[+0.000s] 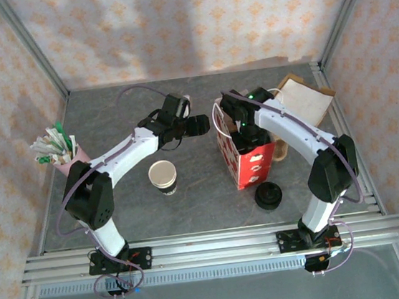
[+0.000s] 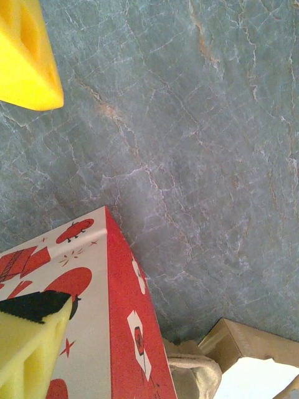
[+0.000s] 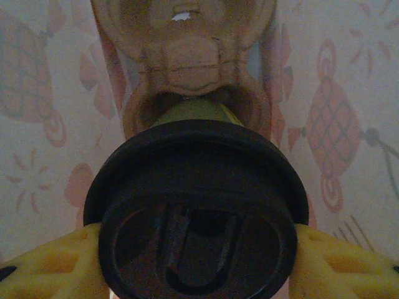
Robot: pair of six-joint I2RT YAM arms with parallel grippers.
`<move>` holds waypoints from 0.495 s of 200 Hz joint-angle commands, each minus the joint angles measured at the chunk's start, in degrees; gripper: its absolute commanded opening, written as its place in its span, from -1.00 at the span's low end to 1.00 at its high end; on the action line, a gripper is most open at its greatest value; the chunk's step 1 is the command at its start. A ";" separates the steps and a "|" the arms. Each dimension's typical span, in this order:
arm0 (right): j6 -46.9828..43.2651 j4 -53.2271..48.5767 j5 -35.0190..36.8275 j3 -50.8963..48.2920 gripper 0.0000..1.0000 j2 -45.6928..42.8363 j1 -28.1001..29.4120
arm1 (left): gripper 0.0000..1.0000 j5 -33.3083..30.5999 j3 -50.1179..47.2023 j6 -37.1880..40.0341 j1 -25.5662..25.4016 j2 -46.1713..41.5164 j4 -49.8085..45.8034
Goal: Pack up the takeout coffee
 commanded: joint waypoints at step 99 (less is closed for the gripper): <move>0.08 5.62 -0.97 -6.12 0.08 2.85 -0.92 | 0.55 -2.00 1.94 1.21 -0.29 0.29 -1.82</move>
